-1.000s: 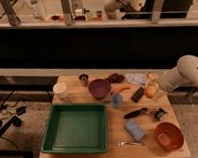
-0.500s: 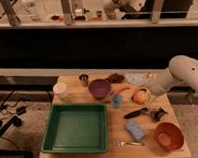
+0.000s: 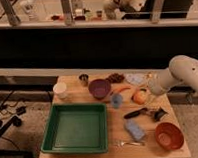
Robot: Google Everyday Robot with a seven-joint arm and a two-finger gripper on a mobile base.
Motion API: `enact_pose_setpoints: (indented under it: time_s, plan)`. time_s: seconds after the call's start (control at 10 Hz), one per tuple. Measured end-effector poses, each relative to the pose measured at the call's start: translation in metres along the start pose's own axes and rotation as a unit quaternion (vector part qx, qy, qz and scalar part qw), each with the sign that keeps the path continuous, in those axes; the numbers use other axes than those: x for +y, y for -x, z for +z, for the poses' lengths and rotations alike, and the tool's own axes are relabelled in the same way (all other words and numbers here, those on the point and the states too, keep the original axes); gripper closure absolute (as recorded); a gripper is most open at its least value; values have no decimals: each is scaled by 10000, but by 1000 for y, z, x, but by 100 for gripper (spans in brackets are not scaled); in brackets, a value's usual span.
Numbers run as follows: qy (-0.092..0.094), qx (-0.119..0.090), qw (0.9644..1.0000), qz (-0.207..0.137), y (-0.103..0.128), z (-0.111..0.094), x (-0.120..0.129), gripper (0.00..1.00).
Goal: Place apple in tray
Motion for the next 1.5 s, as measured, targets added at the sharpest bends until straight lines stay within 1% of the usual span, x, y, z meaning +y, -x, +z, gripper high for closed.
enact_pose_setpoints:
  time_s: [0.4, 0.5, 0.6, 0.8, 0.9, 1.0, 1.1, 1.2, 1.3, 1.4, 1.5]
  plan:
    - [4, 0, 10000, -5, 0, 0, 0, 81]
    - [43, 15, 9999, -95, 4, 0, 0, 81]
    - [116, 10, 9997, -203, 11, 4, 0, 81]
    - [233, -1, 9983, -540, 40, 15, -7, 81]
    - [299, -17, 9969, -732, 61, 24, -13, 81]
    - [370, -43, 9950, -924, 81, 33, -19, 81]
    - [455, -97, 9921, -1168, 104, 44, -25, 81]
    - [504, -149, 9899, -1319, 119, 50, -28, 81]
    - [577, -236, 9857, -1565, 140, 57, -29, 81]
    - [662, -354, 9798, -1852, 164, 64, -23, 81]
    - [733, -445, 9744, -2078, 182, 68, -15, 81]
